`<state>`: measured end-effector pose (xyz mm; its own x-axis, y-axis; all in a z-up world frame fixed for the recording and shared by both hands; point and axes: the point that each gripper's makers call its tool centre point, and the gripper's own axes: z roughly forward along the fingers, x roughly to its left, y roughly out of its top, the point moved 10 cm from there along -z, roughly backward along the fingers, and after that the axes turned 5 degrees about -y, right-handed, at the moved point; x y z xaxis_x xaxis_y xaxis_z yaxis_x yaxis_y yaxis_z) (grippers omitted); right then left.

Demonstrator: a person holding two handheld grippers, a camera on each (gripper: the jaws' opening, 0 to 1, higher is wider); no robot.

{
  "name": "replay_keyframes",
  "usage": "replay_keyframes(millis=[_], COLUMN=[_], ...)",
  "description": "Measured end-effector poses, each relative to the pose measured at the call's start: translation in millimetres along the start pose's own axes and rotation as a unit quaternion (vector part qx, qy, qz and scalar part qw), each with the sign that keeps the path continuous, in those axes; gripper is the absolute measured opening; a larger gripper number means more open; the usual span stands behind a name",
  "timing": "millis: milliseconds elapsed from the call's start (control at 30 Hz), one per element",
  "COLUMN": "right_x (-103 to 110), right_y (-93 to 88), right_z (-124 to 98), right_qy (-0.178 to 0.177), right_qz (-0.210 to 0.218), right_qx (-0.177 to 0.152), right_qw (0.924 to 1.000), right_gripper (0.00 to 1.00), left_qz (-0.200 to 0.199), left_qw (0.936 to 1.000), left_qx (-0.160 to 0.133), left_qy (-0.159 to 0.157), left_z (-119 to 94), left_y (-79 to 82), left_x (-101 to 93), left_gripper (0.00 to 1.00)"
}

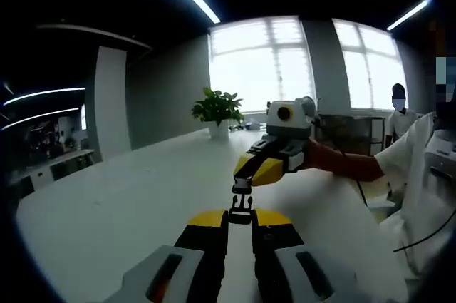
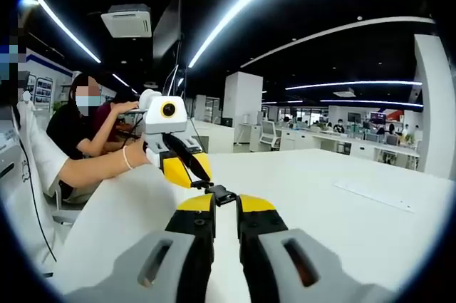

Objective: Snap the two parts of the plastic buckle together until the buckle closes and remains connected.

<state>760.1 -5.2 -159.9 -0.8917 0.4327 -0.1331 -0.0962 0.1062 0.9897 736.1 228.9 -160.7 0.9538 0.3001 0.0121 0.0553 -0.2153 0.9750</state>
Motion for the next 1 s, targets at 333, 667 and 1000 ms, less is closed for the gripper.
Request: replay_keyframes(millis=[333, 667, 1000], right_x=[3, 5, 0], right_y=[-5.7, -8.4, -20.6], right_z=[5, 5, 7], right_qy=[0.007, 0.005, -0.017], right_qz=[-0.002, -0.007, -0.026], right_qx=[0.015, 0.026, 0.081], right_qw=[0.9999, 0.9996, 0.9962], right_gripper=[0.11, 0.11, 0.11], left_qz=[-0.003, -0.012, -0.035], left_qw=[0.9999, 0.9998, 0.9985], left_qx=[0.010, 0.016, 0.043], left_qy=[-0.004, 0.006, -0.003], left_z=[5, 3, 8], left_y=[-3.4, -7.7, -19.6], left_x=[1.9, 6.1, 11.8], left_gripper=[0.12, 0.12, 0.00])
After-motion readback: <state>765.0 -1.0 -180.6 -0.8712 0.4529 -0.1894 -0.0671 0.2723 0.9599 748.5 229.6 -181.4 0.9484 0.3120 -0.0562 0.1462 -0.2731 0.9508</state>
